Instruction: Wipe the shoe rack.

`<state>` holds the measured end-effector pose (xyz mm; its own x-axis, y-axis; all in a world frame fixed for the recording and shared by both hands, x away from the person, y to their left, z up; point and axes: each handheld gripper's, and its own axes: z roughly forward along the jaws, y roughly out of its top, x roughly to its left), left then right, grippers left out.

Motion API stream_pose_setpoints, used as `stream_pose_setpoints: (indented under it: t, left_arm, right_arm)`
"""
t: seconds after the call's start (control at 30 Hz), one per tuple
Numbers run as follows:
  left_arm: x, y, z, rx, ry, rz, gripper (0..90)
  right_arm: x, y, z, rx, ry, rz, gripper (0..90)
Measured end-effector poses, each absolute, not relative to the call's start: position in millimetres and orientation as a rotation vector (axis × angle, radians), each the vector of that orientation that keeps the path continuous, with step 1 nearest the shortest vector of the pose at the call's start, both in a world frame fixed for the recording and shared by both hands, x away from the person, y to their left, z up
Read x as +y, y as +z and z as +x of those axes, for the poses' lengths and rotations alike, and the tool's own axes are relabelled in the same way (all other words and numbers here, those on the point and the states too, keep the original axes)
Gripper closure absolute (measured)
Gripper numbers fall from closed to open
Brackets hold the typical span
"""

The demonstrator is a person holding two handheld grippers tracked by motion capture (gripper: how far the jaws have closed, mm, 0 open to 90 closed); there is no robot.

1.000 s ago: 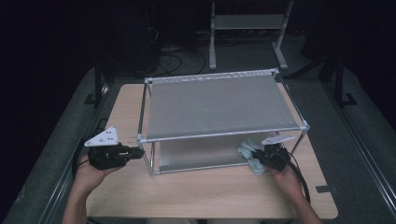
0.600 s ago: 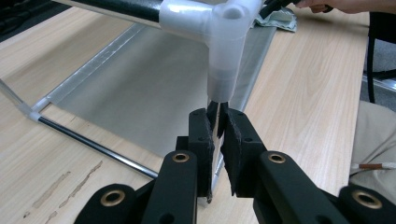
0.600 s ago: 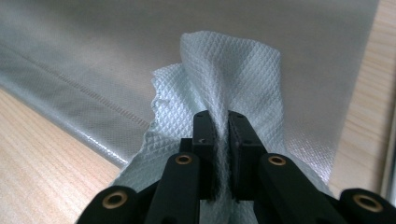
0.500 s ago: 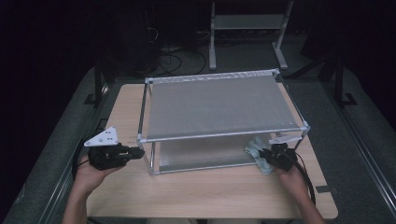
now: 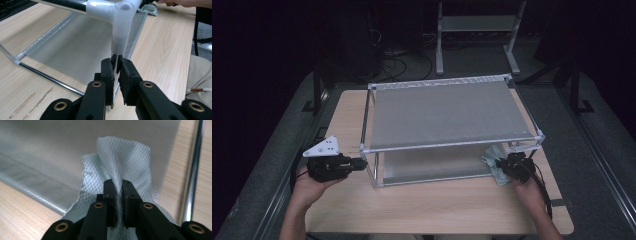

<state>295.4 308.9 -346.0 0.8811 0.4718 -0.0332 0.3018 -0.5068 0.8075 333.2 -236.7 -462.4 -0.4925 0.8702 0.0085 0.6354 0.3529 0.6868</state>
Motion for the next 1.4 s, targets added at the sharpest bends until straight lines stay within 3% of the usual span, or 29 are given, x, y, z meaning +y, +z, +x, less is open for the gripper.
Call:
stream_pose_setpoints:
  t: [0.97, 1.4]
  left_arm:
    - [303.6, -347.0, 296.5, 0.542, 0.224, 2.135, 81.6]
    - [303.1, -346.1, 296.2, 0.543, 0.226, 2.144, 81.6]
  right_arm:
    - [-212.6, -464.5, 333.3, 2.325, 1.0, 1.254, 82.0]
    - [-227.1, -463.1, 332.6, 2.259, 0.911, 1.311, 82.3]
